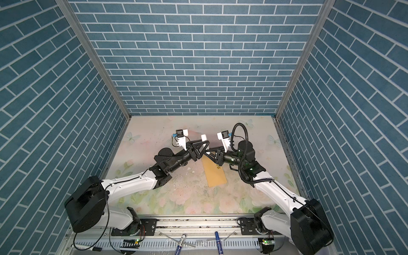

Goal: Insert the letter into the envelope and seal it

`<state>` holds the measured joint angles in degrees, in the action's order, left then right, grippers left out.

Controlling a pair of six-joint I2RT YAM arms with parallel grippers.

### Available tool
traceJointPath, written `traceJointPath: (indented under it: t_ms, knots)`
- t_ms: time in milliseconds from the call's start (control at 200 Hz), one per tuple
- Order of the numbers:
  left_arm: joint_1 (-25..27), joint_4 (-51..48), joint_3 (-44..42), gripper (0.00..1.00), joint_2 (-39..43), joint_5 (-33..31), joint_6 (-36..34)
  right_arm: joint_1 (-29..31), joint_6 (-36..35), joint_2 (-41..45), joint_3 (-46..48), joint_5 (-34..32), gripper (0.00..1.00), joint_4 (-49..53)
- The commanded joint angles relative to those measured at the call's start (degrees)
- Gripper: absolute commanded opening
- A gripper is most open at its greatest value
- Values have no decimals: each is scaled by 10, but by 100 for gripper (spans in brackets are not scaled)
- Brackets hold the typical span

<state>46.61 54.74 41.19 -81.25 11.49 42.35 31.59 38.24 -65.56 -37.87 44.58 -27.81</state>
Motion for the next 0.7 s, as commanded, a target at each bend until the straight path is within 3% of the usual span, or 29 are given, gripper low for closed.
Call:
traceJointPath:
  t_ms: [0, 370, 665, 695]
  knots:
    - [-2, 10, -6, 59, 14, 22, -18, 0, -26, 13, -26, 23, 0, 1]
    - [-3, 18, -3, 40, 6, 26, -11, 0, -38, 16, -27, 35, 0, 14]
    - [-2, 30, -1, 2, -9, 25, 4, 0, -41, 19, -25, 23, 0, 18]
    - [-2, 32, -1, 0, -9, 24, 6, 0, -42, 20, -25, 22, 4, 20]
